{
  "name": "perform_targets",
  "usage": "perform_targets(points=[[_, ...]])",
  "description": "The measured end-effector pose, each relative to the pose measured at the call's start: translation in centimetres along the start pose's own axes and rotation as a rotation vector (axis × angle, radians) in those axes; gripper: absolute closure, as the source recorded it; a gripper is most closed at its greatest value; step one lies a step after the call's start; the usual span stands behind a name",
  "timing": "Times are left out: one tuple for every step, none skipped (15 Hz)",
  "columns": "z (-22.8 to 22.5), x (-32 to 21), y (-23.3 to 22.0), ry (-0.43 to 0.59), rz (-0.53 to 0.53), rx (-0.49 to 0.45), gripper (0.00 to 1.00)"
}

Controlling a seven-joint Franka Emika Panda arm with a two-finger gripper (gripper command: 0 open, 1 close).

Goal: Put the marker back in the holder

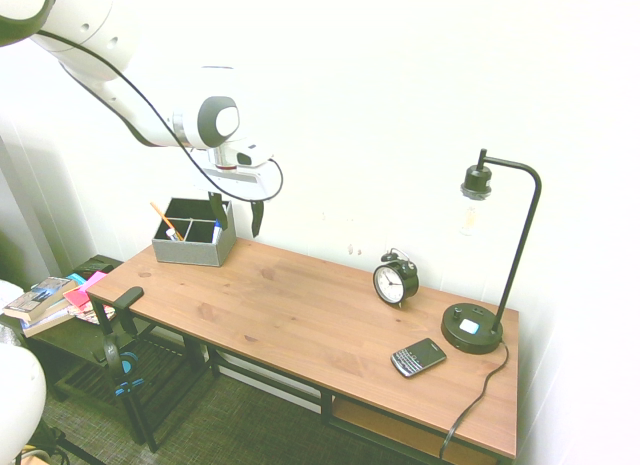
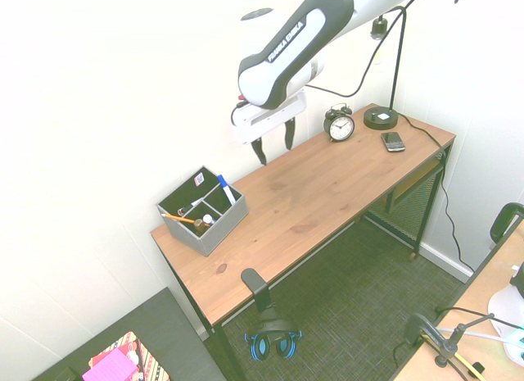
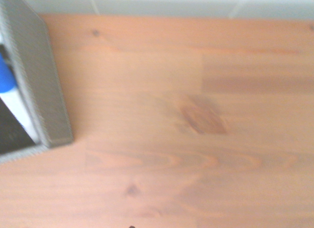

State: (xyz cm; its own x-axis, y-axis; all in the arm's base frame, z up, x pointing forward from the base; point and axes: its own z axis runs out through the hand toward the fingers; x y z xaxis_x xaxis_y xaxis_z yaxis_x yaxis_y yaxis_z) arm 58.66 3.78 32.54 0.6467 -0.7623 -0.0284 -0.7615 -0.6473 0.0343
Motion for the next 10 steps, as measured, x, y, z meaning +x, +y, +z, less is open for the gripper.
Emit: perform_targets(points=[[-0.5, 0.8, 1.1, -0.023, -0.006, -0.004, 0.00], [-1.0, 1.3, 1.8, -0.035, -0.009, -0.005, 0.00], [-1.4, 1.5, 2.3, -0.042, -0.007, -0.004, 0.00], [-1.7, 1.5, 2.5, -0.044, -0.004, -0.003, 0.00], [-1.9, 1.7, 2.8, -0.044, -0.008, -0.005, 0.00], [-2.2, 1.9, 3.3, -0.042, -0.021, -0.017, 0.00], [-2.7, 2.2, 3.8, -0.037, -0.041, -0.033, 0.00], [-3.4, 2.4, 4.4, -0.024, -0.067, -0.049, 0.00], [-4.1, 2.7, 4.9, -0.007, -0.085, -0.058, 0.00], [-4.7, 2.9, 5.3, 0.002, -0.090, -0.057, 0.00]])
